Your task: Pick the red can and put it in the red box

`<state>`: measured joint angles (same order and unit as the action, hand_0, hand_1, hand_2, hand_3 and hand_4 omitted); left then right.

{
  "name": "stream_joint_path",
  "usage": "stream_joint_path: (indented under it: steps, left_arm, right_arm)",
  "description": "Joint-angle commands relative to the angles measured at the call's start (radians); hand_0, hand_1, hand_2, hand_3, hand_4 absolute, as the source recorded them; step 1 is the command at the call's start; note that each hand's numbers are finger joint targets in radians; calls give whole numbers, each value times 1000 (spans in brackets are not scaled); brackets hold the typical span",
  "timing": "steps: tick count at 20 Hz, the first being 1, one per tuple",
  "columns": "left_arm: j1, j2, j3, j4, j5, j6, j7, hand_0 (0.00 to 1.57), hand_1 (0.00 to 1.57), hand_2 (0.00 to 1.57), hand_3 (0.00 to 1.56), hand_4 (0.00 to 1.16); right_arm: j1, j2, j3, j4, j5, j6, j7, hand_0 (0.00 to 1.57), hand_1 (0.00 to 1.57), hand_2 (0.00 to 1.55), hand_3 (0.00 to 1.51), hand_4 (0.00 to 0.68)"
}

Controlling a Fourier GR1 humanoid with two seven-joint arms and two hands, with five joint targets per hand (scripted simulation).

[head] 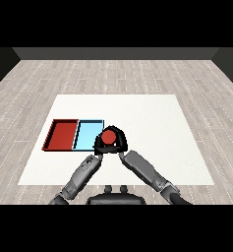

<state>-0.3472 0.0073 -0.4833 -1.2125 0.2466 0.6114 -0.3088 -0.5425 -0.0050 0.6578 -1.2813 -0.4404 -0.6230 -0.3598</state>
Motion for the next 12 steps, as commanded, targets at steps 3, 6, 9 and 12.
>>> stream_joint_path:
  steps: [3, 6, 9, 12]
  left_arm:
    - [-35, -7, 9, 17, 6, 42, 0, 1571, 1571, 1529, 1455, 1118]
    - [-37, -7, 8, 20, 9, 43, -3, 1571, 1571, 1529, 1455, 1118]
    - [-135, -7, -56, 137, 94, 131, -57, 1571, 1571, 1540, 1463, 1127]
    - [-8, 17, 14, -38, -38, 18, 53, 1571, 1571, 1567, 1497, 1135]
  right_arm:
    - [17, -2, -3, -6, 110, 18, 67, 0, 0, 0, 0, 0]
    - [33, 5, -23, -20, 140, 37, 83, 0, 0, 0, 0, 0]
    - [84, -12, -33, -90, 163, 61, 89, 0, 0, 0, 0, 0]
    - [25, 5, -77, -19, 188, 65, 107, 0, 0, 0, 0, 0]
